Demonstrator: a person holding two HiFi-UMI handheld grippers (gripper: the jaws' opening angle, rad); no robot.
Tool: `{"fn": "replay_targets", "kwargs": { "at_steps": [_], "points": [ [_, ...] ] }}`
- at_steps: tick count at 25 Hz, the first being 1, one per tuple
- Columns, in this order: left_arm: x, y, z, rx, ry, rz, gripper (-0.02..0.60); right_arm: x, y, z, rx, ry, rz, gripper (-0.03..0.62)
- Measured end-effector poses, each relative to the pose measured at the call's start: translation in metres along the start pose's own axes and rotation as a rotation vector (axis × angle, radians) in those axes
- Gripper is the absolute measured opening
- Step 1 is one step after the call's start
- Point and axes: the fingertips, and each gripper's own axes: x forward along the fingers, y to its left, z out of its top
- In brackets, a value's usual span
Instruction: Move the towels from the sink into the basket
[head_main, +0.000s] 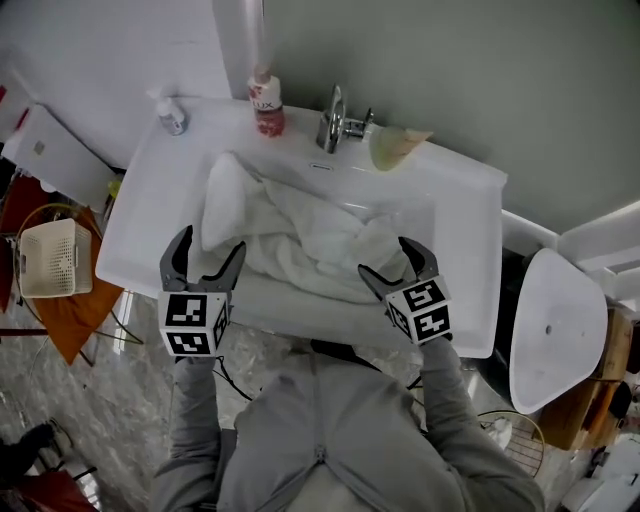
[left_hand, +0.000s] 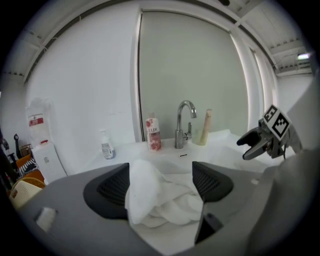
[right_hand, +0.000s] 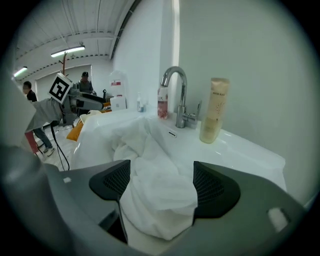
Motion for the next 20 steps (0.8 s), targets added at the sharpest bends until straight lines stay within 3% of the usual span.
{"fn": "replay_targets", "kwargs": {
  "at_steps": [4, 9, 20],
  "points": [
    [0.036, 0.012, -0.017, 0.040, 0.099, 0.010, 0.423, 0.029, -0.010, -0.014, -0.018, 0.102, 0.027, 0.374],
    [0.075, 0.016, -0.027, 0.082, 0.166, 0.005, 0.423, 0.056, -0.025, -0.041, -0.035, 0.223, 0.027, 0.374],
    [0.151, 0.025, -0.076, 0.167, 0.373, -0.010, 0.423, 0.105, -0.038, -0.090, -0.032, 0.387, 0.030, 0.376]
  ]
}}
